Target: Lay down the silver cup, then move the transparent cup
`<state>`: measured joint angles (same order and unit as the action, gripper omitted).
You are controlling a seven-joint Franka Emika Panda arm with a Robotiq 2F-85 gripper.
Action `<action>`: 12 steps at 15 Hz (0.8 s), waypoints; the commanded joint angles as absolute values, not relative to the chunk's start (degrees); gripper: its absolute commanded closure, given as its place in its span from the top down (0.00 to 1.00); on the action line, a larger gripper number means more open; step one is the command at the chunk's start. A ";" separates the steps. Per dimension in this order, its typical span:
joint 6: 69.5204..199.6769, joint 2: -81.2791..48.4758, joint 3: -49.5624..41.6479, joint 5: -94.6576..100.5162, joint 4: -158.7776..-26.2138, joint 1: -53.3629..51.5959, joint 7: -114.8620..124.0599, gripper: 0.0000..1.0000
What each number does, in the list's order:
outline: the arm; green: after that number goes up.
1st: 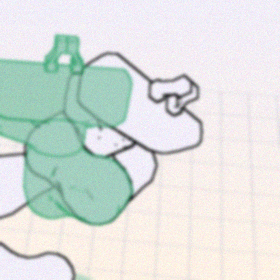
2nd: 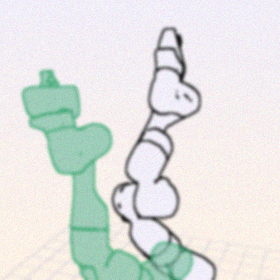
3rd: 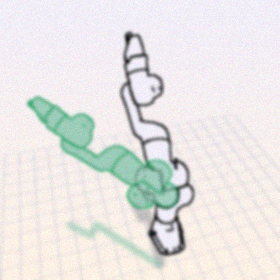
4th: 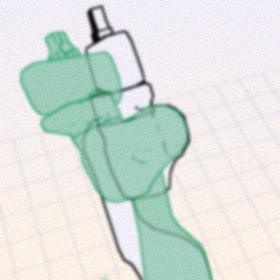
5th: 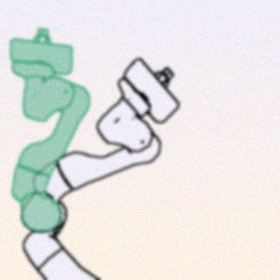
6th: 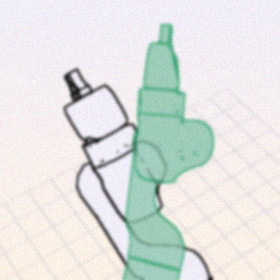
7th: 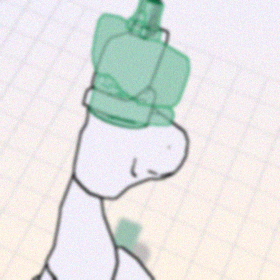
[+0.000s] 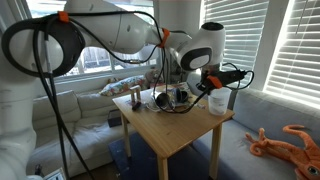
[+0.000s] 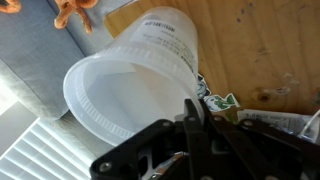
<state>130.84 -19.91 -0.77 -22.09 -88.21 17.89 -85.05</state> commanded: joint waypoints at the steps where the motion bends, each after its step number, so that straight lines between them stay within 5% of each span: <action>1: 127.31 -14.03 -0.85 -22.76 -92.35 17.53 -83.44 0.01; 12: 128.01 9.34 -3.82 -18.89 -117.08 10.51 -79.05 0.01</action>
<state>124.99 1.95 -2.02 -21.28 -108.07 13.06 -82.27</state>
